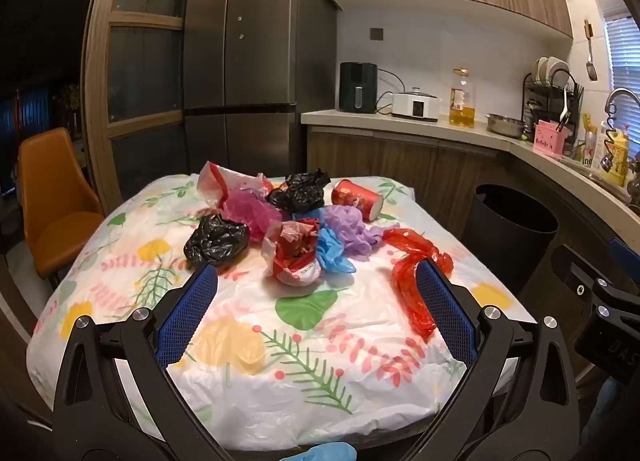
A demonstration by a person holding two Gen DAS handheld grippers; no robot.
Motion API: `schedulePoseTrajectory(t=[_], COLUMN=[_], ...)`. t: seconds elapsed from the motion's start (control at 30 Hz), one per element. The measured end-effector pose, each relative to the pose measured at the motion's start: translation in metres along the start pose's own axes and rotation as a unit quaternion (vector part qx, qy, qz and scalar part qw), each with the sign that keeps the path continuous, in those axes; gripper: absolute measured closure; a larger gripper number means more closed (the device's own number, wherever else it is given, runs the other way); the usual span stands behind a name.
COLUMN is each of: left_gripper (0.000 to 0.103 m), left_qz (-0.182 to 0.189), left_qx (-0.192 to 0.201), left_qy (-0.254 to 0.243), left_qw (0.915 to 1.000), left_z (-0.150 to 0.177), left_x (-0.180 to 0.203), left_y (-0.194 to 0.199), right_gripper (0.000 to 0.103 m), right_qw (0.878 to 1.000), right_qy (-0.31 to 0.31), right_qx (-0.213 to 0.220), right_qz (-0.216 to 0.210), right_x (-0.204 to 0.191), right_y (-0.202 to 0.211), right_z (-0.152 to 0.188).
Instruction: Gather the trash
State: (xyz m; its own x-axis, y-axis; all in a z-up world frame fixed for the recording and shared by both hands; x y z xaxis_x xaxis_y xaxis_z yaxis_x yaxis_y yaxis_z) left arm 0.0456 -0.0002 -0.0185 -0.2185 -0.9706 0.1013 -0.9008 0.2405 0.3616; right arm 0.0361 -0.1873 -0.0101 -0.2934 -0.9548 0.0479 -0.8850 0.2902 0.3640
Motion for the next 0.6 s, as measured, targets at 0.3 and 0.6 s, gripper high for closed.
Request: schedulePoseTrajectory(t=[0.3, 0.6], left_gripper=[0.005, 0.005], left_qz=[0.002, 0.002], left_qx=[-0.002, -0.002], left_qy=[0.001, 0.001], left_qw=[1.0000, 1.0000], left_z=[-0.0001, -0.0029], left_x=[0.0011, 0.0011], left_y=[0.0024, -0.0001], right_gripper=[0.005, 0.005], right_qw=[1.000, 1.000], right_qy=[0.000, 0.001], right_qx=[-0.002, -0.003], right_qz=[0.000, -0.001], right_x=[0.0001, -0.0003], right_y=[0.0005, -0.0001], right_z=[-0.0004, 0.0003])
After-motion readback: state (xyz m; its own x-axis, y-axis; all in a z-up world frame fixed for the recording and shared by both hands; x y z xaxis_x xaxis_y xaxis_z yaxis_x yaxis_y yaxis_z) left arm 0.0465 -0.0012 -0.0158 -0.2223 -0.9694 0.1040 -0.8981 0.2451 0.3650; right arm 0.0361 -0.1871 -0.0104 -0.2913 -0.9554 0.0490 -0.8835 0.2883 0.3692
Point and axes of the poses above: each gripper's, at about its wrist camera, not at the fingertips, and y roughly against the way its jaws point, x to its right, z to its underside, the point moved 5 cm from there along -y, roughly the way its jaws point, and after that the axes turned 14 degrees about z, right-handed, at the moved point
